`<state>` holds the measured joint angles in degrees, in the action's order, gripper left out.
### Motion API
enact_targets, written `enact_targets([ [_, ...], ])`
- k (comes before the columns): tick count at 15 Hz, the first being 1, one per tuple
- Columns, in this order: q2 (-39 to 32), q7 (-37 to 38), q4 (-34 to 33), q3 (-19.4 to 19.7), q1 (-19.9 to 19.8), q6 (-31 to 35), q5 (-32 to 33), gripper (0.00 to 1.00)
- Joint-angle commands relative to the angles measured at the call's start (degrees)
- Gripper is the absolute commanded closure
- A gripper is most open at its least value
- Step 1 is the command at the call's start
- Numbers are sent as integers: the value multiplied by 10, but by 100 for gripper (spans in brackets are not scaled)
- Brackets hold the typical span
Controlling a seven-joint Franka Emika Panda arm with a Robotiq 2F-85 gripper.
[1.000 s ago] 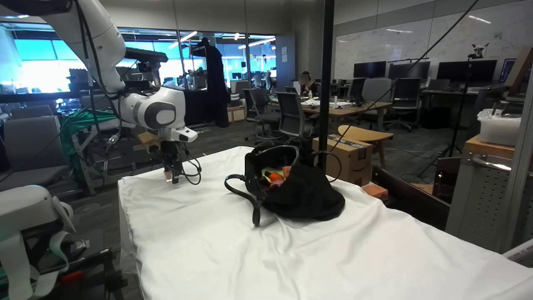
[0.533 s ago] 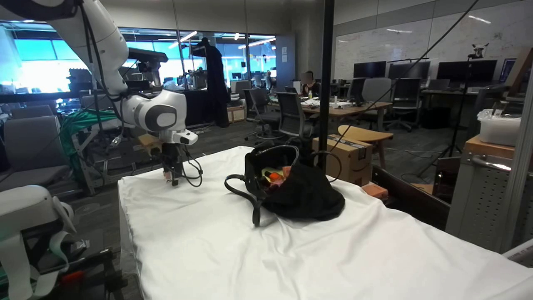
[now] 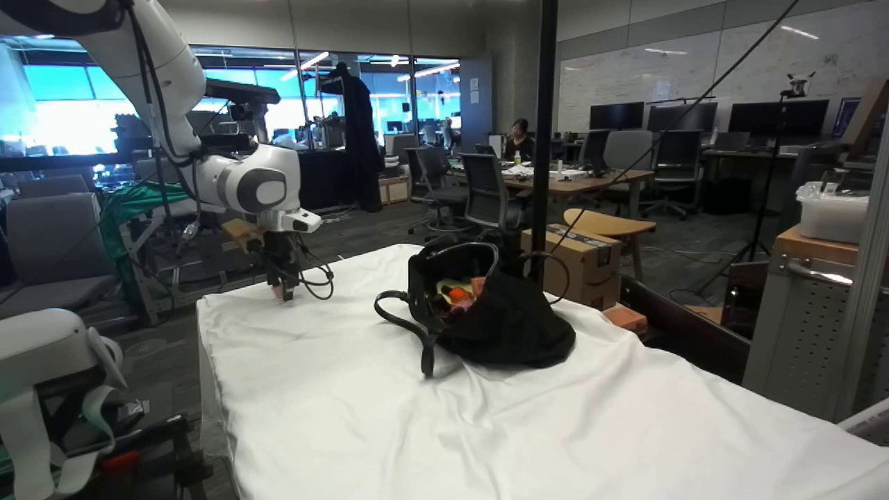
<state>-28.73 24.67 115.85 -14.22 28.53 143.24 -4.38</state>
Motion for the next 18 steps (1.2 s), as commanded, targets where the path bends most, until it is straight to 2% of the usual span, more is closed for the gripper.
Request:
enact_targets([
  [1,14,44,-10,21,32,-15,39,0],
  [11,37,128,-1,58,71,-18,105,0],
  [18,48,162,8,55,70,-24,120,0],
])
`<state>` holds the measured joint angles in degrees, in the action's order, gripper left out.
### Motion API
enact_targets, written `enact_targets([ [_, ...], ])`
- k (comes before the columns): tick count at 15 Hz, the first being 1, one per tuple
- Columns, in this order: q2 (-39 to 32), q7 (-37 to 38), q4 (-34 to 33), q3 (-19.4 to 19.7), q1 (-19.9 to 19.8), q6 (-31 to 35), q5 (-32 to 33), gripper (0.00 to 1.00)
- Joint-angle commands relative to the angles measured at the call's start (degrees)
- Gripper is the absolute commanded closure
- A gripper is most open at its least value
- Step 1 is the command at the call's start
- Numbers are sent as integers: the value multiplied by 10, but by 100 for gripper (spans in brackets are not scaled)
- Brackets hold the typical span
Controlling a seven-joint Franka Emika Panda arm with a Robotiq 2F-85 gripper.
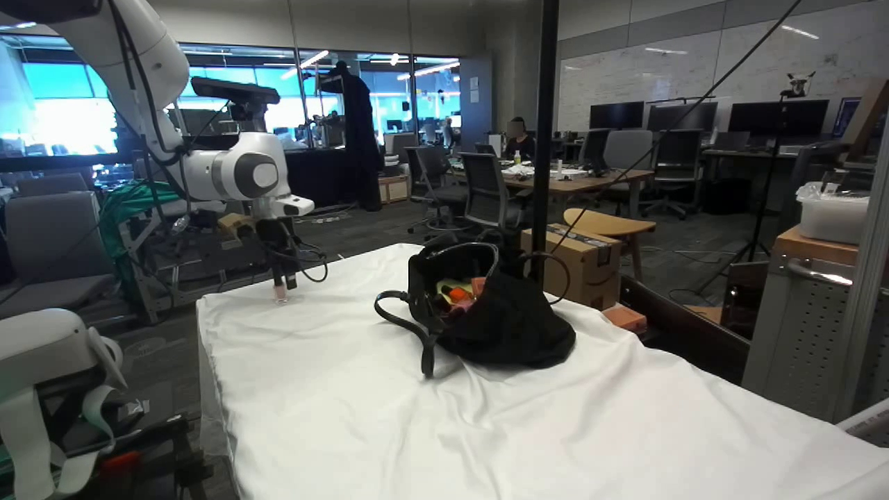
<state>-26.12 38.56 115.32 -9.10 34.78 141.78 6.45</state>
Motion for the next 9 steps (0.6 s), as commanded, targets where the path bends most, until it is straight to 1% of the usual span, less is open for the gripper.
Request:
enact_targets([
  [1,24,23,15,3,7,-9,10,0],
  [9,35,28,44,-5,8,3,8,0],
])
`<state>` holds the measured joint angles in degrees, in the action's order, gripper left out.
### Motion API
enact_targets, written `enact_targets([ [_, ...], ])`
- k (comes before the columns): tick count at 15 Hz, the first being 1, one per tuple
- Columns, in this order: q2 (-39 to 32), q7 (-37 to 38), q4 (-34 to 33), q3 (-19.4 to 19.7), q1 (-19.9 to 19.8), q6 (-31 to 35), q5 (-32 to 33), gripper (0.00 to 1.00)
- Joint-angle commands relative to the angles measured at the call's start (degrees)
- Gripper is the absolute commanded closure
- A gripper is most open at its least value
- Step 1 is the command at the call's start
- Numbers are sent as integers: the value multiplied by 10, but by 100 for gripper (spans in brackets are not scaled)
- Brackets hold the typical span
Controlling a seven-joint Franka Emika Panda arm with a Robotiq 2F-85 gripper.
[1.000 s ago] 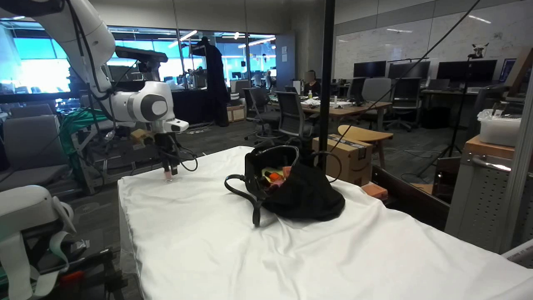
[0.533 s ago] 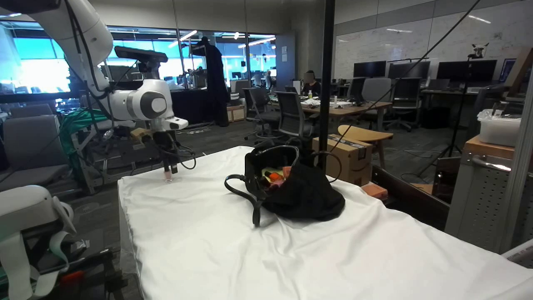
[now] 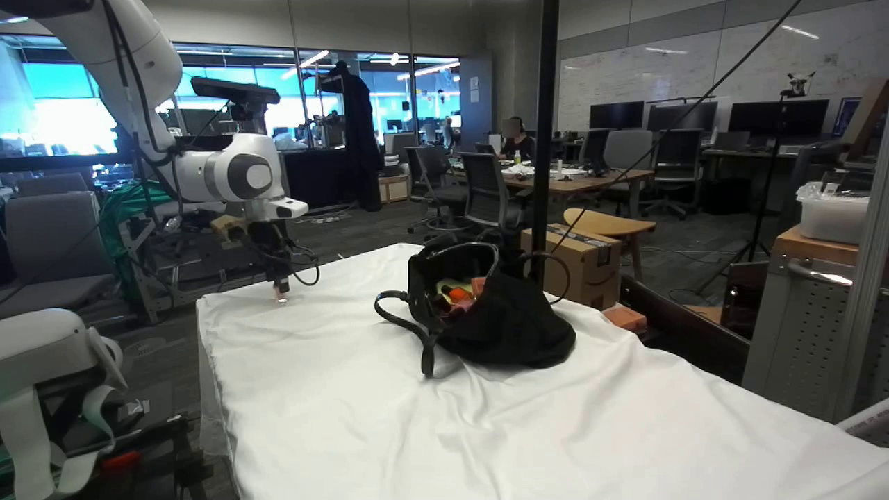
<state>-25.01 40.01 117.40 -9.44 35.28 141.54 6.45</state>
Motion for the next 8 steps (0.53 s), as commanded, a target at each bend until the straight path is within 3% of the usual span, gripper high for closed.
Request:
enact_targets([
  [1,24,10,25,-4,2,7,6,0],
  [8,19,-8,28,-10,-3,23,5,0],
])
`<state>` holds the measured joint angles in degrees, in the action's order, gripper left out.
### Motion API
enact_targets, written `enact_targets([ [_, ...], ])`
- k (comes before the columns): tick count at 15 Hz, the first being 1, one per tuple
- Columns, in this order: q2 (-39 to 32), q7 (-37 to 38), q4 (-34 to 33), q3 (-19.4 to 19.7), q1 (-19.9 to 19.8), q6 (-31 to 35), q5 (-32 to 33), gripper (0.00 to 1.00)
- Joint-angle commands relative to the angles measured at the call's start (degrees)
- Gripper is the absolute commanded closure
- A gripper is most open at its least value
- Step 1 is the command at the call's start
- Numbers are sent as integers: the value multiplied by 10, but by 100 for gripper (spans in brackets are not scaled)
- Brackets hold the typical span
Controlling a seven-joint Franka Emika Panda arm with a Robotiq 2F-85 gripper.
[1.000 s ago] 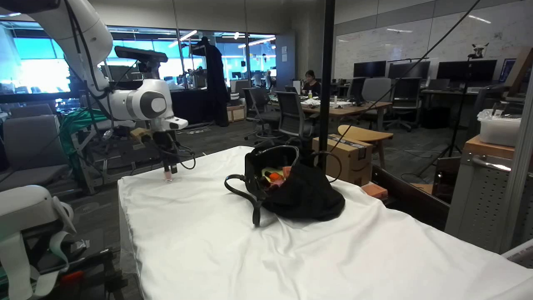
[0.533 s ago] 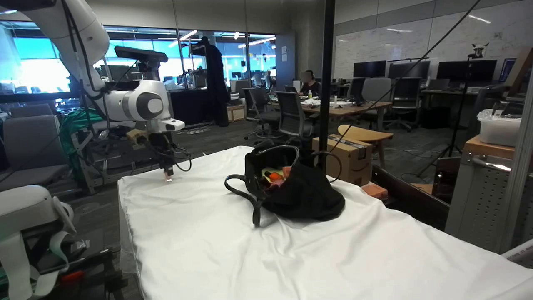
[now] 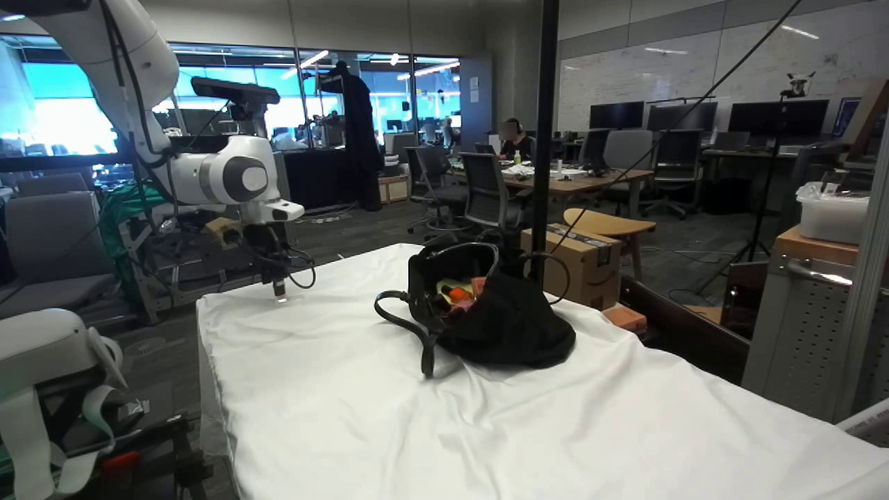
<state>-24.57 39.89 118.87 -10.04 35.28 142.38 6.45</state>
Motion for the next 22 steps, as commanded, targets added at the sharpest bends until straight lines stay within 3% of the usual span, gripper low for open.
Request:
enact_targets([
  [1,12,-8,12,-2,-4,18,7,0],
  [22,-20,-121,5,-28,-57,51,-70,0],
])
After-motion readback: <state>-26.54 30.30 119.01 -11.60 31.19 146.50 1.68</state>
